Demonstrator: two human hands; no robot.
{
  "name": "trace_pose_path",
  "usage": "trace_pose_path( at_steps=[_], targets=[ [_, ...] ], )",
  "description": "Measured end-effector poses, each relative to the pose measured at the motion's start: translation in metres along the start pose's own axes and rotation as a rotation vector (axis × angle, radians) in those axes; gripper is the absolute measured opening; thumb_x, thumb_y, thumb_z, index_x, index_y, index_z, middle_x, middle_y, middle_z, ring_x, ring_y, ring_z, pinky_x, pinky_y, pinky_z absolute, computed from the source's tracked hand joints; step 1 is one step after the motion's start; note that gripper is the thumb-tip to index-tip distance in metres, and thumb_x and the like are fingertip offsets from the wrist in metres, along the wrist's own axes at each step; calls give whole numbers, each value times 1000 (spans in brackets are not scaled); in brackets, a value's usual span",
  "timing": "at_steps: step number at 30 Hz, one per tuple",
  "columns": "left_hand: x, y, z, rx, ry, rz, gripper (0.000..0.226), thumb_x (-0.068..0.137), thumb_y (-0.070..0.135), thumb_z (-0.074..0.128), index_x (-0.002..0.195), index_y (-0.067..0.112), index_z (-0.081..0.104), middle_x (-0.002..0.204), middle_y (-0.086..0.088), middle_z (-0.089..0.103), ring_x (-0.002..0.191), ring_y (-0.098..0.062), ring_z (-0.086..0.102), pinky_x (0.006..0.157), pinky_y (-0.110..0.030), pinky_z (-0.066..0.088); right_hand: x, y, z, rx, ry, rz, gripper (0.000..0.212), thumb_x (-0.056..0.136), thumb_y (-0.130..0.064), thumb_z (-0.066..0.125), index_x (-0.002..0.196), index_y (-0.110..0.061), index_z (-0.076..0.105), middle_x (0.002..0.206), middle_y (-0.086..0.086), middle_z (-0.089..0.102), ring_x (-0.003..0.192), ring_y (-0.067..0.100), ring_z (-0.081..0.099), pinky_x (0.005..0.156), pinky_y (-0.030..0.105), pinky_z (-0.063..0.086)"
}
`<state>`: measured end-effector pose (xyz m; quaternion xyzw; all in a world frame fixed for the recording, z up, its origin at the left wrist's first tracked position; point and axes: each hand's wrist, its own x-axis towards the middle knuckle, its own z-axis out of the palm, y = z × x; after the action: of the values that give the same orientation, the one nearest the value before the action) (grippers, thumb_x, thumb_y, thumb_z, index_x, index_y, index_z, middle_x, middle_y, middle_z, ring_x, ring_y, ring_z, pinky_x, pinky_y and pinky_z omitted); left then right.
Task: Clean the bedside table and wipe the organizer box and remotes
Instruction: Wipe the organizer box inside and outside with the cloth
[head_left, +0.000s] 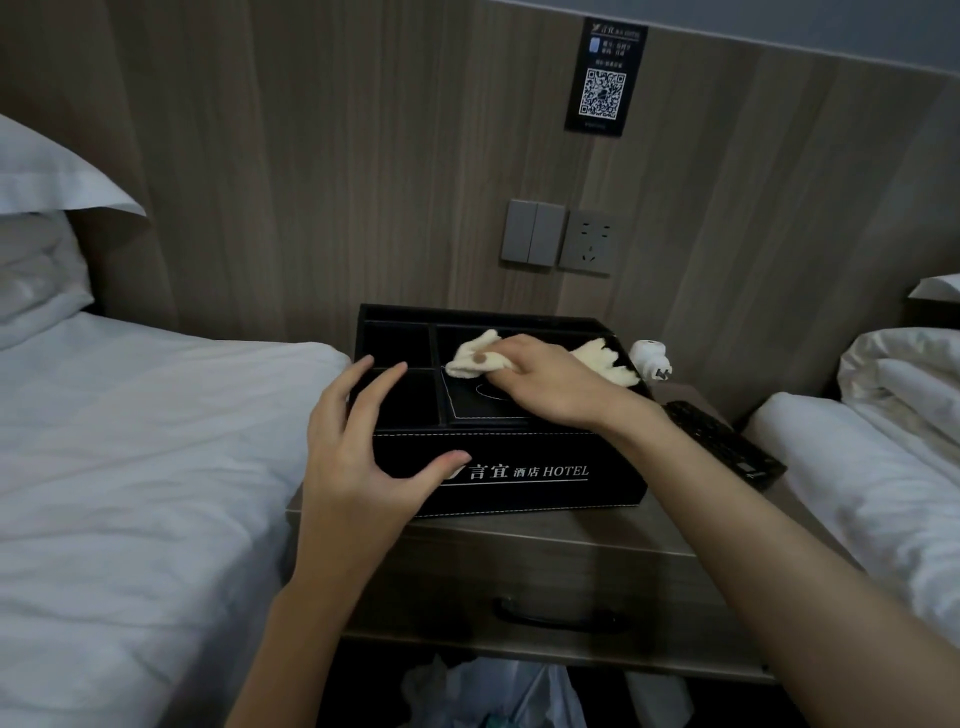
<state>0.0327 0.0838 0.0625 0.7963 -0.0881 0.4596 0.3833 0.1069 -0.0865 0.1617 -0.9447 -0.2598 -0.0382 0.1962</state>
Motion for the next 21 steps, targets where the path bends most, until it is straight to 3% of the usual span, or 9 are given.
trace_pose_path(
  at_steps=[4, 7, 12, 16, 19, 21],
  targets=[
    [-1, -3, 0, -9, -31, -9, 80, 65, 58, 73, 133, 21, 54, 142, 1, 41, 133, -14, 39, 112, -16, 25, 5, -9, 10, 18, -33, -30, 35, 103, -29, 37, 135, -28, 52, 141, -1, 49, 131, 22, 40, 109, 36, 25],
    [-2, -2, 1, -9, -27, -19, 80, 65, 58, 75, 132, 21, 55, 142, 1, 41, 134, -14, 38, 111, -12, 22, -2, -7, 11, 53, -48, -66, 33, 101, -28, 36, 128, -29, 56, 119, 0, 61, 116, 21, 50, 103, 47, 38],
    [-4, 1, 1, 17, -5, -20, 77, 68, 59, 70, 131, 18, 55, 141, 1, 43, 132, -14, 40, 110, -14, 25, -29, -12, 9, 70, 17, -197, 27, 102, -21, 39, 114, -18, 63, 98, -4, 64, 93, 9, 56, 86, 36, 43],
    [-5, 2, 1, 29, 2, -46, 81, 66, 60, 75, 132, 17, 55, 142, 2, 43, 133, -13, 40, 110, -14, 26, -56, -13, 3, 12, 2, -231, 32, 103, -25, 38, 130, -26, 55, 121, -9, 57, 111, 4, 44, 93, 22, 35],
    [-5, 3, 1, 29, 11, -55, 82, 65, 58, 74, 133, 15, 54, 141, -1, 44, 133, -14, 39, 109, -9, 23, -72, -15, 0, -43, -3, -272, 33, 103, -29, 36, 131, -33, 54, 127, -16, 55, 118, 0, 39, 101, 24, 34],
    [-5, 2, 1, 23, -1, -52, 82, 67, 56, 78, 134, 17, 53, 142, 0, 42, 133, -14, 38, 108, -8, 21, -86, -16, -2, -51, -13, -285, 34, 103, -26, 38, 131, -34, 55, 128, -26, 50, 121, -2, 36, 104, 18, 31]
  ],
)
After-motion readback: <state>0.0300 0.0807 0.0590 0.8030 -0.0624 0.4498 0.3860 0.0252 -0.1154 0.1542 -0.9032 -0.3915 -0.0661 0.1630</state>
